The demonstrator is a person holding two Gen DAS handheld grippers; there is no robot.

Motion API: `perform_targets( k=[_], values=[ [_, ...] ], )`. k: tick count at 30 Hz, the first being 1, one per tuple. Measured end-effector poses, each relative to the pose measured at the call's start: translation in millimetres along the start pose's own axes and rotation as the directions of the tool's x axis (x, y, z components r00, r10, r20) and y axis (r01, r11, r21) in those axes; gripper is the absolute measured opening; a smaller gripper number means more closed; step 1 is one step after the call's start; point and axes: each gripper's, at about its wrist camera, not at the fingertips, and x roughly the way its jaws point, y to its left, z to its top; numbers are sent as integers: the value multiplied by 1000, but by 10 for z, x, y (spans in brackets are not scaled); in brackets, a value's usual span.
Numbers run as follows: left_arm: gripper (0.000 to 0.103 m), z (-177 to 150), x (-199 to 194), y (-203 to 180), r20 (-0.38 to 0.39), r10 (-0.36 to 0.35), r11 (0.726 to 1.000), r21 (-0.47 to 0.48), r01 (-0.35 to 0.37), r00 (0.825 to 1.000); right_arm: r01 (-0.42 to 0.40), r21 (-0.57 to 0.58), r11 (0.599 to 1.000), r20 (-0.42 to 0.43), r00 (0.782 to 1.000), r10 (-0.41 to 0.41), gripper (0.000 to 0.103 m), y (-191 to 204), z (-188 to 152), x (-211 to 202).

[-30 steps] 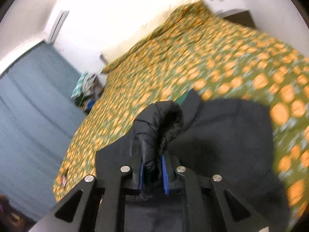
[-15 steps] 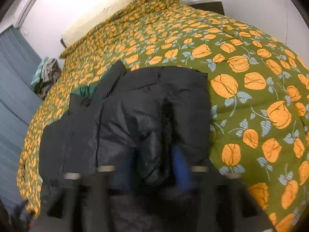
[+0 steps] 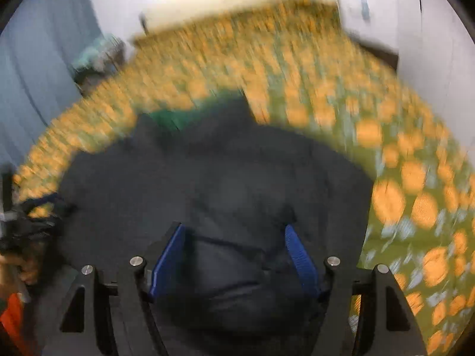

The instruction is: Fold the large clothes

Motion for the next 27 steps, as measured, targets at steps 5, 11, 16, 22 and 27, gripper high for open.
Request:
perform_targets(
  k=[5, 11, 16, 22, 27],
  values=[
    [102, -58, 67, 8, -18, -17, 1000, -7, 17, 1000, -63, 78, 995, 9, 998, 63, 71, -204, -150, 177],
    [97, 103, -370, 13, 23, -17, 1000, -8, 17, 1000, -52, 72, 996, 3, 999, 52, 71, -221, -194, 208],
    [98, 497, -394, 76, 76, -47, 996, -65, 52, 996, -55, 73, 996, 23, 998, 53, 71, -170, -213, 194],
    [102, 724, 355, 187, -16, -18, 994, -108, 17, 1000, -66, 79, 995, 32, 997, 64, 72, -184, -207, 208],
    [103, 604, 688, 297, -53, -73, 983, -171, 63, 996, -72, 77, 994, 45, 997, 69, 72, -197, -234, 203]
  ],
)
